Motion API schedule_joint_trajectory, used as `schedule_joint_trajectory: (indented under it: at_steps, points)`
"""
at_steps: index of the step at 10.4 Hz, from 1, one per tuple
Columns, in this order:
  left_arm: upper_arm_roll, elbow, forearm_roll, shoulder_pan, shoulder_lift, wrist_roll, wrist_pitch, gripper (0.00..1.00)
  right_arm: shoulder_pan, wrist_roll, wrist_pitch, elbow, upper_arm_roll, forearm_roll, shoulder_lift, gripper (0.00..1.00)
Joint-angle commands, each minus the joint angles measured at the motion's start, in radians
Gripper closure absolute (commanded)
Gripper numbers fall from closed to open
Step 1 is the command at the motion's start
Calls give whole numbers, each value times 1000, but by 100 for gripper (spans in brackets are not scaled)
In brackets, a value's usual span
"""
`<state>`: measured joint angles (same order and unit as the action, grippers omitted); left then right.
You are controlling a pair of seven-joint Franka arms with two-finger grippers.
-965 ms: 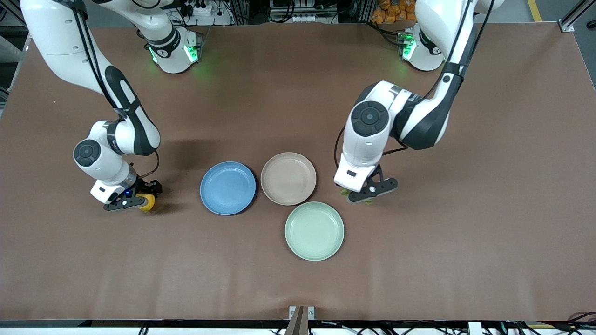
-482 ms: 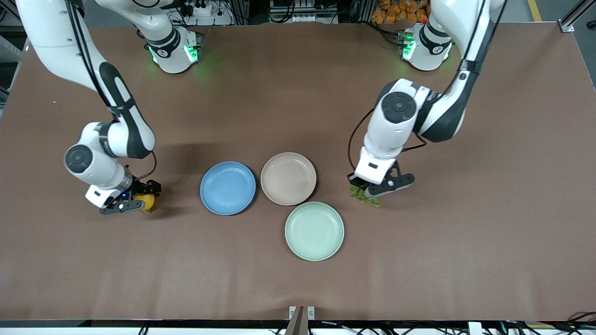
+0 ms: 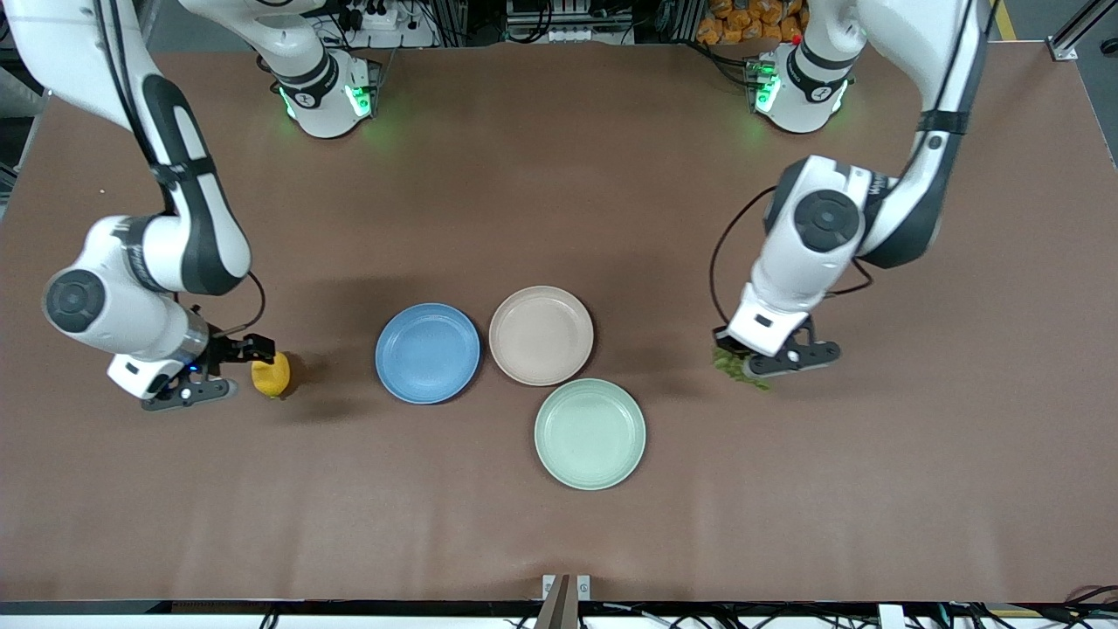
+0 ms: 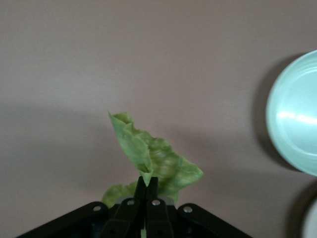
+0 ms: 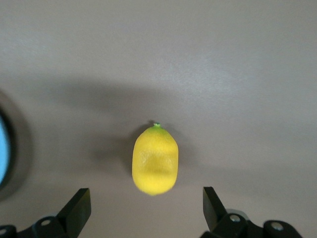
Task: Pick lemon and lettuce from blue and beige plates
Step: 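Release the lemon and lettuce onto the table with both grippers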
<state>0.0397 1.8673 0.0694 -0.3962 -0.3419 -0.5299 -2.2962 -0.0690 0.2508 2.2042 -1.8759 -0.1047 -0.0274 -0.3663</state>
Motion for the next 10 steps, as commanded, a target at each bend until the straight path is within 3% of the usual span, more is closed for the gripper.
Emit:
schedule_joint_trajectory:
  at_steps: [1, 6, 8, 9, 10]
  points:
    - [-6, 18, -23, 80, 21, 160, 49, 100, 34, 4, -99, -22, 28, -13, 113, 0]
    - [-6, 18, -23, 171, -29, 287, 135, 100, 75, 8, -237, 3, 53, -13, 260, 0]
    - [-6, 18, -23, 171, -49, 301, 155, 100, 104, 1, -366, 93, 80, -11, 267, 0]
    - [-6, 15, -29, 168, -64, 300, 155, 88, 109, -1, -423, 134, 82, -11, 273, 0]
    - [-6, 15, -26, 166, -69, 306, 155, 37, 118, -1, -464, 167, 82, -11, 280, 0]
